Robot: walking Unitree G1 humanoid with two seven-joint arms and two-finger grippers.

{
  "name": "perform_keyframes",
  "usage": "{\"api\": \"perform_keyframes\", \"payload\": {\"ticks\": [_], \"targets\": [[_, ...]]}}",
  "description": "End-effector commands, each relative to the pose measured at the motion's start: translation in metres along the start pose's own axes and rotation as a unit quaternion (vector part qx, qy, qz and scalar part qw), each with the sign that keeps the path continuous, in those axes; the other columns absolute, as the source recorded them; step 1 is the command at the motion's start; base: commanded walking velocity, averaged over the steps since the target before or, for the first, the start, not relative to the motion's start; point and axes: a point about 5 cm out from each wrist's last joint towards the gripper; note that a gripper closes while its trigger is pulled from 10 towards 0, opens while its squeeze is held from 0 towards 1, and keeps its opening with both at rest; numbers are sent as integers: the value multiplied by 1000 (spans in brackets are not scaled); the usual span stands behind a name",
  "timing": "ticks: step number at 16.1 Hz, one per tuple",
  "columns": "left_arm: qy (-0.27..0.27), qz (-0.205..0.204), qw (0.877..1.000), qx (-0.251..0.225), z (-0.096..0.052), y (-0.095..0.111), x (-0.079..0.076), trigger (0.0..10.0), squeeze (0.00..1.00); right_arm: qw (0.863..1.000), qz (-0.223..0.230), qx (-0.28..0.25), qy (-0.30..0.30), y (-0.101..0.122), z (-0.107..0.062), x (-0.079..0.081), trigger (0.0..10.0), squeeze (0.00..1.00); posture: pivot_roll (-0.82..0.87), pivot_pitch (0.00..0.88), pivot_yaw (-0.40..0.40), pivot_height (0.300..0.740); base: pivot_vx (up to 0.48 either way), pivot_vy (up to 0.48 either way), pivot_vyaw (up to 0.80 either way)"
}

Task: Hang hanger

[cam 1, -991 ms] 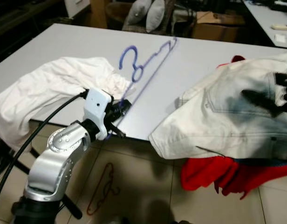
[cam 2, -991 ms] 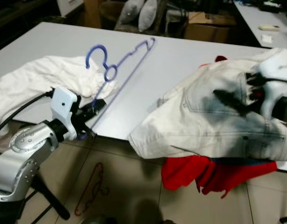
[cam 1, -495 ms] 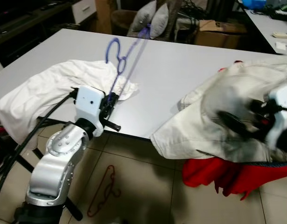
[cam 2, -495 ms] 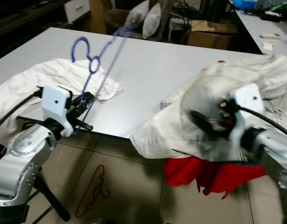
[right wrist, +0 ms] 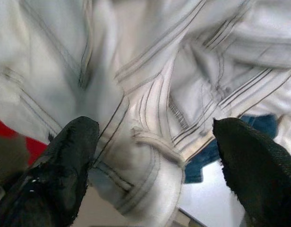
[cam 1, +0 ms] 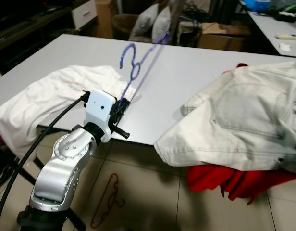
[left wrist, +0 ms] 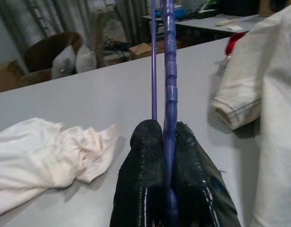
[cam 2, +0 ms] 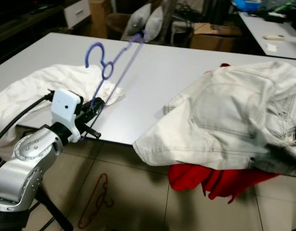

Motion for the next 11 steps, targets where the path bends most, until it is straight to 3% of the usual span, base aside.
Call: {"api": "perform_keyframes", "payload": {"ticks": [1,2,3,5,7,9,11], "targets": [[-3,-1,1000,-6,0,1,4,10000,0,997,-15,-78,9,29,-27,-11,10000,0,-23,14,36,740,0,0,0],[-3,-3,1000,-8,0,2,4,10000,0,994,-14,-109,15,38,-33,-12,10000,0,-23,14,36,740,0,0,0],[-12,-5,1000,-10,0,2,4,10000,0,983,-16,-178,29,54,-43,-15,10000,0,-25,13,34,740,0,0,0],[-53,-12,998,-19,-2,5,0,10000,0,946,7,-314,79,75,-45,-8,10000,0,-23,8,30,740,0,0,0],[-125,6,992,-28,-8,11,6,10000,0,925,-14,-334,183,77,-12,28,10000,0,-12,0,26,740,0,0,0],[-198,61,978,-15,-14,15,13,10000,0,907,-65,-331,252,83,13,51,10000,0,9,0,9,740,0,0,0],[-254,129,959,3,-15,19,22,10000,0,878,-117,-347,309,99,21,63,10000,0,27,0,-9,740,0,0,0]]}}
Point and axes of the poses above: a point about 5 cm out from each wrist's last joint towards the gripper, its own z axis pointing out of the wrist towards the gripper, its own y axis along the axis of the wrist's last joint, x = y × z, and after that the axes turned 1 degree about z, right-handed
